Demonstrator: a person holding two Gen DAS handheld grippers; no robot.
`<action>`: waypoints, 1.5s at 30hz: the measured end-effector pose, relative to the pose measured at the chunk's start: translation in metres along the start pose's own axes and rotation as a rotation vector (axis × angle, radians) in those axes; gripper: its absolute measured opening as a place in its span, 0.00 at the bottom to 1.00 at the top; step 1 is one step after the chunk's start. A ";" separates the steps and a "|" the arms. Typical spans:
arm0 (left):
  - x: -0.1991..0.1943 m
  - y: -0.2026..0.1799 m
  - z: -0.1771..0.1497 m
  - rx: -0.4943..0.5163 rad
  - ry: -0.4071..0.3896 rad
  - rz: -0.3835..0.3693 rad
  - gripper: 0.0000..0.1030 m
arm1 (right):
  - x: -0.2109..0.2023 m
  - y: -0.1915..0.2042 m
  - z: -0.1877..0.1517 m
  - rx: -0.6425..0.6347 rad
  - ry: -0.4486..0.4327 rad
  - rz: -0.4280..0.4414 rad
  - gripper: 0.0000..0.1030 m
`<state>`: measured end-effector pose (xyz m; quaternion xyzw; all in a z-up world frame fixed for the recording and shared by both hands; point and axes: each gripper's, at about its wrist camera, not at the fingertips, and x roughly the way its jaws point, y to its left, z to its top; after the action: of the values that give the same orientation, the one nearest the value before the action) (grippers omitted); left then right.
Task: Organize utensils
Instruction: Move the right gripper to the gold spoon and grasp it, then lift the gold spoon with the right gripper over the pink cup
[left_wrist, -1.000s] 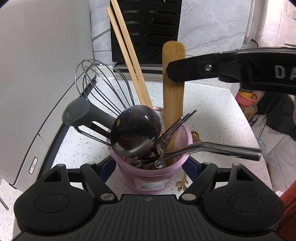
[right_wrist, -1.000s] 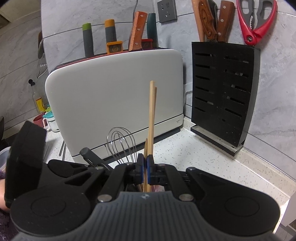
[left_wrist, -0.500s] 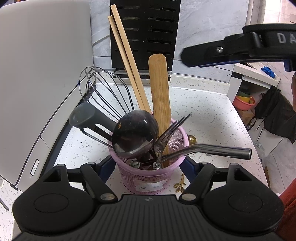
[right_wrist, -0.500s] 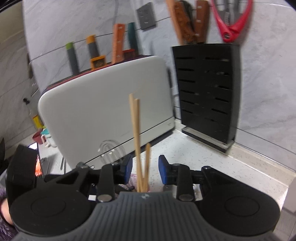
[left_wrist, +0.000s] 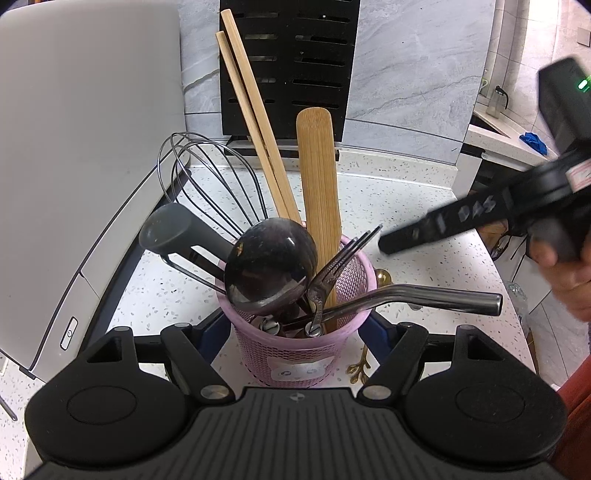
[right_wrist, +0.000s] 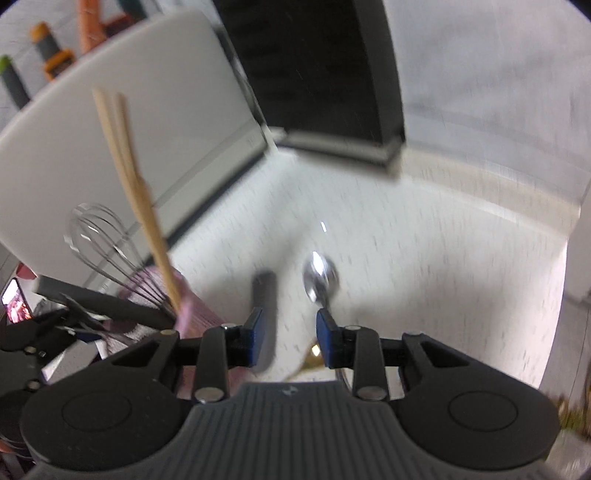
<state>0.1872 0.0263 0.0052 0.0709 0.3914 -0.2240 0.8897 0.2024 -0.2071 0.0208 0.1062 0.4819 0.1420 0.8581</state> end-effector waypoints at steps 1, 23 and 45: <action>0.000 0.000 0.000 0.000 0.000 0.000 0.85 | 0.006 -0.004 -0.001 0.008 0.019 -0.009 0.29; -0.001 0.000 -0.001 0.002 -0.001 0.002 0.84 | 0.036 -0.016 -0.010 0.020 0.085 -0.036 0.00; -0.001 -0.001 -0.001 0.005 -0.001 0.005 0.84 | -0.018 0.028 -0.003 -0.198 -0.145 -0.067 0.00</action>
<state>0.1855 0.0261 0.0055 0.0742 0.3901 -0.2230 0.8902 0.1869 -0.1870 0.0425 0.0146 0.4055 0.1520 0.9013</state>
